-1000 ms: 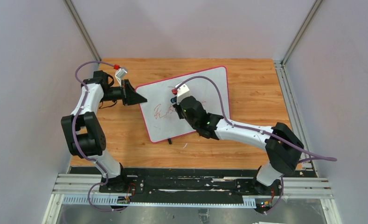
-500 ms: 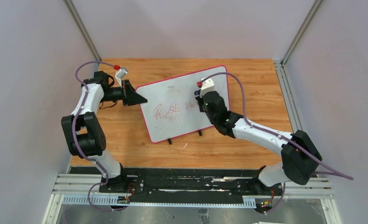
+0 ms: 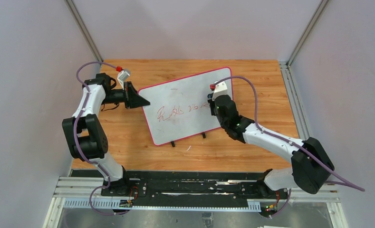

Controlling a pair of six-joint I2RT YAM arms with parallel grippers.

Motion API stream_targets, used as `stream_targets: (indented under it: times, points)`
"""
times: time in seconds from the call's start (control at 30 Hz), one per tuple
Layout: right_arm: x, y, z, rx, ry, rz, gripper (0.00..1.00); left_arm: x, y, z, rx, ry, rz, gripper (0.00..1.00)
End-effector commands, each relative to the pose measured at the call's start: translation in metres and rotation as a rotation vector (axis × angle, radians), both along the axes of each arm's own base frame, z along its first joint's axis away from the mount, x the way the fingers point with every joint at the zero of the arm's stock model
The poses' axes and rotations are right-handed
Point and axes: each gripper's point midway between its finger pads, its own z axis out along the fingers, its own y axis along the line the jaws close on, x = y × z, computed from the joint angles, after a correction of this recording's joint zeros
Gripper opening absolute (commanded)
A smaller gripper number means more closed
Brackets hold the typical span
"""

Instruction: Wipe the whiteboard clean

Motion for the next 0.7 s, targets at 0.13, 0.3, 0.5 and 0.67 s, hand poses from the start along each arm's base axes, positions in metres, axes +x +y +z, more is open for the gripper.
stream_targets:
  times: [0.13,0.3,0.5,0.67]
  points:
    - [-0.034,0.095,-0.012,0.017,-0.003,0.214,0.01,0.011,0.007,-0.019,0.140,-0.128,-0.032,0.00]
    - [-0.047,0.141,-0.011,0.029,-0.010,0.307,0.01,0.011,0.007,-0.021,0.141,-0.126,-0.033,0.00]
    - [-0.038,0.121,-0.013,-0.036,-0.031,0.222,0.01,0.010,0.007,-0.020,0.147,-0.128,-0.032,0.00]
    - [-0.021,0.066,-0.012,-0.045,-0.027,0.114,0.01,0.010,0.007,-0.021,0.151,-0.131,-0.033,0.00]
